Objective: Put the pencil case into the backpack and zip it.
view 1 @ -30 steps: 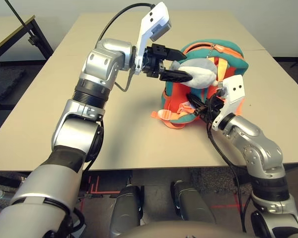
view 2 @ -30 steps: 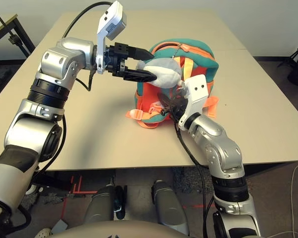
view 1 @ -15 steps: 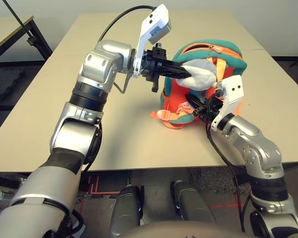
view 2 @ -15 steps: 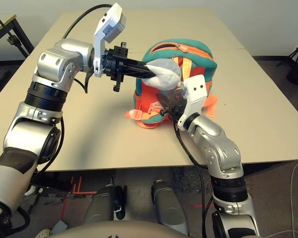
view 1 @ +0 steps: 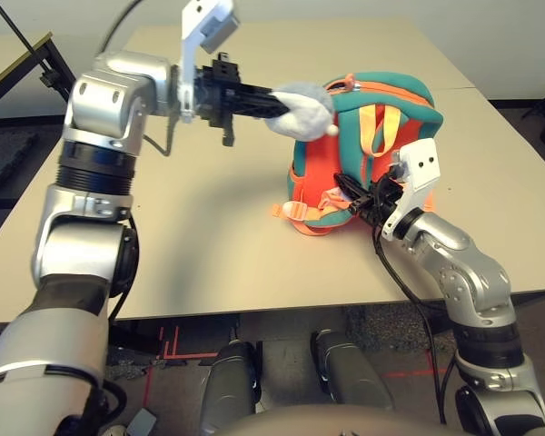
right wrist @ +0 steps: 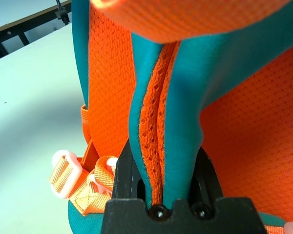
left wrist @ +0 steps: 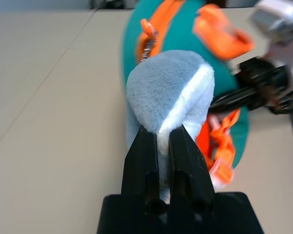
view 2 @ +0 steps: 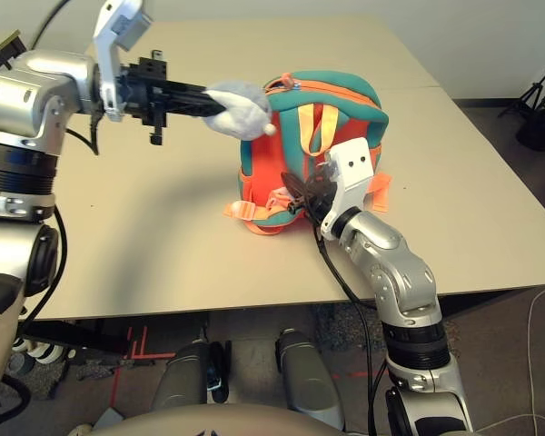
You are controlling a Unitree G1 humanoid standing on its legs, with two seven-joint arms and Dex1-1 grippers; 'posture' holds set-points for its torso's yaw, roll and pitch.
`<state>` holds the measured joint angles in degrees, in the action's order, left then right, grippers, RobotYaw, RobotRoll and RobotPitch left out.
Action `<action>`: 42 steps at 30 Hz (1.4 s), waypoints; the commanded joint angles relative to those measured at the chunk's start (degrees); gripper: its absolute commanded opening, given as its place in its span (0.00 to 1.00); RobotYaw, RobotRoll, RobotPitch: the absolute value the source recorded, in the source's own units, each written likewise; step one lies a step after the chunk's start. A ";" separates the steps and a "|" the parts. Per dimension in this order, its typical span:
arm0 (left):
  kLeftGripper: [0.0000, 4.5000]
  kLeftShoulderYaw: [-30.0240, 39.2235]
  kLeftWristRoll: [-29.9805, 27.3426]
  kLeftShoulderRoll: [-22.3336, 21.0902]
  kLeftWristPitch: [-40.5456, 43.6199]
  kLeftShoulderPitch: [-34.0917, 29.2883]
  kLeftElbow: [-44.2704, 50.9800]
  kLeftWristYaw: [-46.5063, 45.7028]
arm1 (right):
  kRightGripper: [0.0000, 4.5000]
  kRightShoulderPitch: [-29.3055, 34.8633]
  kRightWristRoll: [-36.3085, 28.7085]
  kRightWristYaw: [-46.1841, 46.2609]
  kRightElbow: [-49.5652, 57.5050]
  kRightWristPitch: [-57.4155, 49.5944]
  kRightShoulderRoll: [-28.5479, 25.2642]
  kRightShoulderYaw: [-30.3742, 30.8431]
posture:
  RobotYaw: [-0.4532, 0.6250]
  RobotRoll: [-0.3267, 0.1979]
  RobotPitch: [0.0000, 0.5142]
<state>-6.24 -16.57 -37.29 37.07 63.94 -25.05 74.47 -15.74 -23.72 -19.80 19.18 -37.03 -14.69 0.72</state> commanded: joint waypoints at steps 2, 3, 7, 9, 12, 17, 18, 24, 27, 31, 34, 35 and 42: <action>0.00 0.32 0.92 -1.60 1.28 -2.90 -3.46 -0.94 | 0.07 -0.01 0.11 -1.18 -2.21 -1.14 0.19 1.78 | 0.19 0.62 0.19; 0.00 0.02 1.14 -1.75 1.56 -3.65 -4.19 -0.81 | 0.07 -0.11 0.11 -1.24 -2.32 -1.10 0.17 1.80 | 0.19 0.62 0.19; 0.00 -1.25 1.89 -0.84 2.34 -6.76 -7.86 -0.59 | 0.07 -0.33 0.12 -1.36 -2.53 -1.05 0.18 1.87 | 0.19 0.62 0.19; 0.00 -2.81 2.60 -0.31 2.70 -8.68 -9.14 0.15 | 0.07 -0.38 0.12 -1.37 -2.52 -1.06 0.19 1.90 | 0.19 0.62 0.19; 0.00 -5.33 3.82 1.06 2.23 -11.61 -10.91 0.87 | 0.07 -0.44 0.13 -1.32 -2.53 -1.07 0.18 1.87 | 0.18 0.62 0.19; 0.00 -8.63 5.30 4.45 1.63 -15.66 -13.11 1.20 | 0.07 -0.14 0.23 -1.15 -2.44 -1.00 0.27 1.92 | 0.18 0.62 0.19; 0.00 -9.44 5.75 4.94 1.40 -16.28 -13.18 1.58 | 0.07 -0.16 0.23 -1.13 -2.49 -1.00 0.30 1.92 | 0.18 0.62 0.19; 0.00 -11.52 7.16 7.10 -0.86 -17.33 -14.69 1.98 | 0.07 -0.54 0.44 -1.18 -2.85 -0.88 0.57 2.09 | 0.18 0.62 0.19; 0.00 -9.89 6.67 7.92 -1.01 -16.22 -14.79 1.28 | 0.07 -0.85 0.43 -1.27 -2.81 -1.04 0.53 1.96 | 0.18 0.62 0.19; 0.15 -7.13 5.47 8.48 -0.76 -14.48 -13.89 -0.19 | 0.07 -1.12 -0.50 -0.98 -1.09 -2.60 0.19 1.12 | 0.18 0.62 0.19; 0.40 -6.33 4.46 8.39 0.87 -14.23 -11.79 0.50 | 0.24 -1.20 -2.72 -0.97 1.22 -6.22 -0.41 -0.21 | 0.18 0.62 0.19; 0.48 -6.31 4.36 8.31 1.30 -14.41 -10.96 0.71 | 0.31 -1.30 -4.16 -0.63 2.26 -8.08 -0.33 -1.35 | 0.18 0.62 0.19; 1.00 -6.37 4.45 7.92 2.59 -16.12 -7.87 0.63 | 0.90 -1.83 -14.55 -0.37 9.91 -20.45 -3.88 -9.37 | 0.17 0.62 0.18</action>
<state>-12.35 -12.03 -29.35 39.12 48.70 -34.10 75.05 -17.30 -35.35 -20.16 26.88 -54.44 -17.76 -6.86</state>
